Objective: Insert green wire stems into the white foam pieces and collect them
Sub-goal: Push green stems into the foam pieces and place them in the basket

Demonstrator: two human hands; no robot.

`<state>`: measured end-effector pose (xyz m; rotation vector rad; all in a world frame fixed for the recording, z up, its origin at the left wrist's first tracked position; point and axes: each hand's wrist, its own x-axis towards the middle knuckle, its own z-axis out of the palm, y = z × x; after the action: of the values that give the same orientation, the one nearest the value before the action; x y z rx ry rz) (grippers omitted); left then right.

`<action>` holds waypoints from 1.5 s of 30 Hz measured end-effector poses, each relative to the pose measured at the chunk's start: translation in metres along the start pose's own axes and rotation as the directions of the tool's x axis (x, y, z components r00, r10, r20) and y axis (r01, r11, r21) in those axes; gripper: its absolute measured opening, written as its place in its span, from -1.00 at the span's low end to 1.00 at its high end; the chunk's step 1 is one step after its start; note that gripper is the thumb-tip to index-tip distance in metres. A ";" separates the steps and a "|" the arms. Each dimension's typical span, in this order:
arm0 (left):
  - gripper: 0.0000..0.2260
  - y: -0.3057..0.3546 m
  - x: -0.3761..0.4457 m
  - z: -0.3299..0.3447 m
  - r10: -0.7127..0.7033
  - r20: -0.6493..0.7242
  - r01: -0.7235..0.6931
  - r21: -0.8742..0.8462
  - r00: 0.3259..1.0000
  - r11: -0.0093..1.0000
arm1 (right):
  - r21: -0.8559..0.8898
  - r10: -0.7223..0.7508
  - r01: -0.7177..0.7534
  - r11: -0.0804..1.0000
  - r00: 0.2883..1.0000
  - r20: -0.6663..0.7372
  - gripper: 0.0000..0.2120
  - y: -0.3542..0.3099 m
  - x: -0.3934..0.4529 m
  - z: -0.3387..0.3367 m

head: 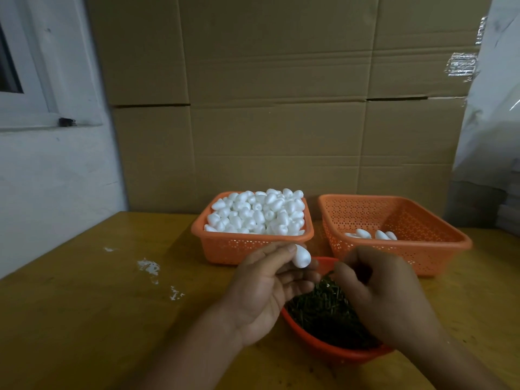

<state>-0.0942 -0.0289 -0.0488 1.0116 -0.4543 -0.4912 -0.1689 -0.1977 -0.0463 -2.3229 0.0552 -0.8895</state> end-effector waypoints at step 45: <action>-0.79 -0.010 -0.001 -0.002 0.206 0.041 -0.208 0.353 0.978 0.912 | 0.101 -0.231 0.236 0.966 0.971 -0.061 -0.85 -0.011 -0.010 0.003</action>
<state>-0.0955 -0.0312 -0.0589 1.2940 -0.6622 -0.2212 -0.1764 -0.1853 -0.0473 -2.2370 -0.2456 -1.0380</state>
